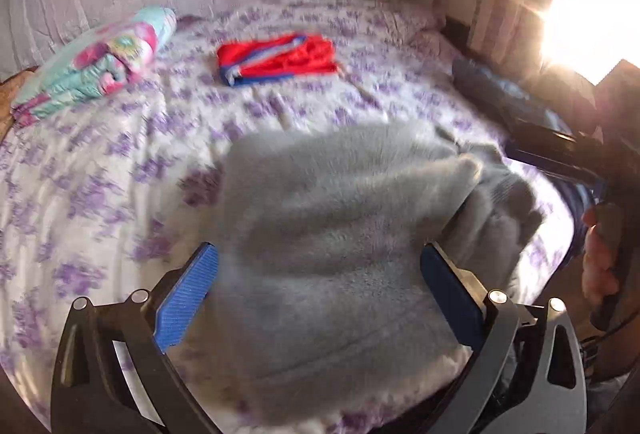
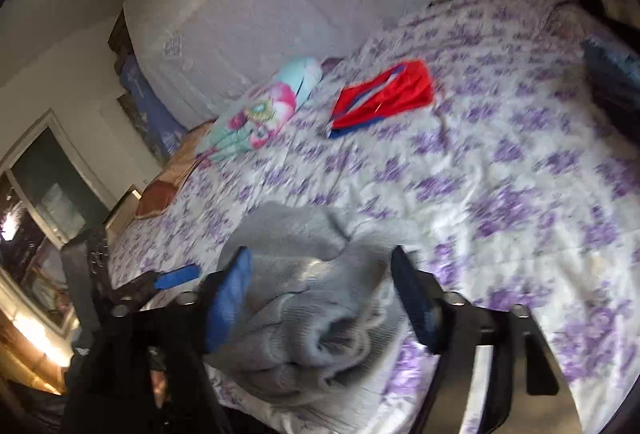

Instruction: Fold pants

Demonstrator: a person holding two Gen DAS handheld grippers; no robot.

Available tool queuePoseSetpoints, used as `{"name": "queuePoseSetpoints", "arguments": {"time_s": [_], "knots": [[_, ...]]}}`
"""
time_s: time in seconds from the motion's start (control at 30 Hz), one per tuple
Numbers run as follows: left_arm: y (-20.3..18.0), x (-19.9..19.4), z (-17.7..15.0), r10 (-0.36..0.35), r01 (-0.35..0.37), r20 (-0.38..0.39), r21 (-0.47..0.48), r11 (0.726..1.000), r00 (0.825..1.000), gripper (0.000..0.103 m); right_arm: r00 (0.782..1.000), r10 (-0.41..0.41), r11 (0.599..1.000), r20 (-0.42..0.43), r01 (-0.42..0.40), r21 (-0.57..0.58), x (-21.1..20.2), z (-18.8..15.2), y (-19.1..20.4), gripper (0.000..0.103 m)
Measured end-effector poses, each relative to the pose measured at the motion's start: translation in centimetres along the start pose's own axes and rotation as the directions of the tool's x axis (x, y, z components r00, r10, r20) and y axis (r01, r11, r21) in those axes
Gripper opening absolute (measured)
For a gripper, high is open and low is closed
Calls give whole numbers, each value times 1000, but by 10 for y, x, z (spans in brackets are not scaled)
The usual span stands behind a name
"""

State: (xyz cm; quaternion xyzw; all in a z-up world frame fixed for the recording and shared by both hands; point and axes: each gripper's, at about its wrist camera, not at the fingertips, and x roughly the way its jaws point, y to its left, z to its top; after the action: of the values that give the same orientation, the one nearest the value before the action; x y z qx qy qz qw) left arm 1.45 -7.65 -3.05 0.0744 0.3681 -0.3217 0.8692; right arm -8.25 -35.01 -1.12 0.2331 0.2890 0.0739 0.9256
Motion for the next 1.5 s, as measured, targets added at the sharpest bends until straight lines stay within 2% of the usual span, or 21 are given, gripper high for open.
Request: {"name": "queuePoseSetpoints", "arguments": {"time_s": [0.07,0.1,0.2,0.27,0.33,0.43,0.57,0.6,0.67,0.7,0.73,0.8,0.87,0.93,1.03,1.07,1.13,1.2,1.27,1.37,1.5], "knots": [[19,-23,3,38,-37,41,-11,999,998,99,995,-35,999,91,37,-21,-31,-2,-2,100],[34,-29,2,59,-58,46,-32,998,997,99,996,-31,999,84,35,-36,-38,-6,-4,100],[72,-15,-1,139,-139,-3,-100,985,990,98,998,-47,998,-31,46,-42,-32,-24,-13,100],[85,-1,-6,143,-148,-48,-131,980,989,98,995,-61,998,-84,58,-33,-21,-45,-21,100],[88,9,-9,94,-103,-67,-158,982,993,98,993,-34,999,-112,34,-8,-9,-58,-25,100],[86,22,-7,-27,11,-74,-212,977,997,98,989,76,994,-124,-66,83,0,-64,-31,100],[83,27,7,-258,242,-16,-299,923,966,98,965,238,947,-112,-205,246,11,-54,-41,100],[79,31,11,-276,258,-17,-299,919,961,98,958,260,937,-118,-221,270,16,-51,-42,100],[72,50,12,-248,218,-75,-288,933,966,98,949,273,935,-155,-225,273,33,-48,-40,100],[73,67,9,-249,200,-130,-309,930,960,98,949,263,938,-175,-209,278,43,-48,-41,100],[76,80,3,-299,230,-158,-348,909,941,99,946,262,934,-191,-200,296,53,-49,-43,100],[85,94,-6,-403,312,-136,-433,846,905,99,928,299,915,-220,-214,341,74,-56,-47,100],[84,95,-6,-427,338,-114,-444,829,897,99,920,333,899,-208,-244,363,83,-58,-46,100],[74,97,-2,-440,351,-128,-427,833,889,99,916,344,896,-207,-255,363,91,-56,-40,100],[60,95,2,-387,311,-165,-359,880,907,99,915,320,908,-246,-222,356,102,-50,-30,100],[62,96,1,-394,315,-177,-355,880,902,99,911,315,916,-268,-218,336,106,-50,-26,100],[70,99,-5,-438,350,-185,-373,859,880,99,910,293,934,-292,-207,292,106,-50,-20,92],[66,96,-6,-421,346,-179,-339,875,889,99,920,257,953,-296,-189,238,104,-52,-15,75],[51,92,-6,-434,370,-168,-309,876,885,92,932,246,955,-266,-187,229,99,-54,-12,69],[32,81,-4,-383,346,-139,-232,909,913,92,951,220,972,-218,-193,137,87,-54,5,62],[40,80,-9,-407,370,-129,-241,897,904,91,962,184,982,-201,-187,4,75,-58,21,59]]}}
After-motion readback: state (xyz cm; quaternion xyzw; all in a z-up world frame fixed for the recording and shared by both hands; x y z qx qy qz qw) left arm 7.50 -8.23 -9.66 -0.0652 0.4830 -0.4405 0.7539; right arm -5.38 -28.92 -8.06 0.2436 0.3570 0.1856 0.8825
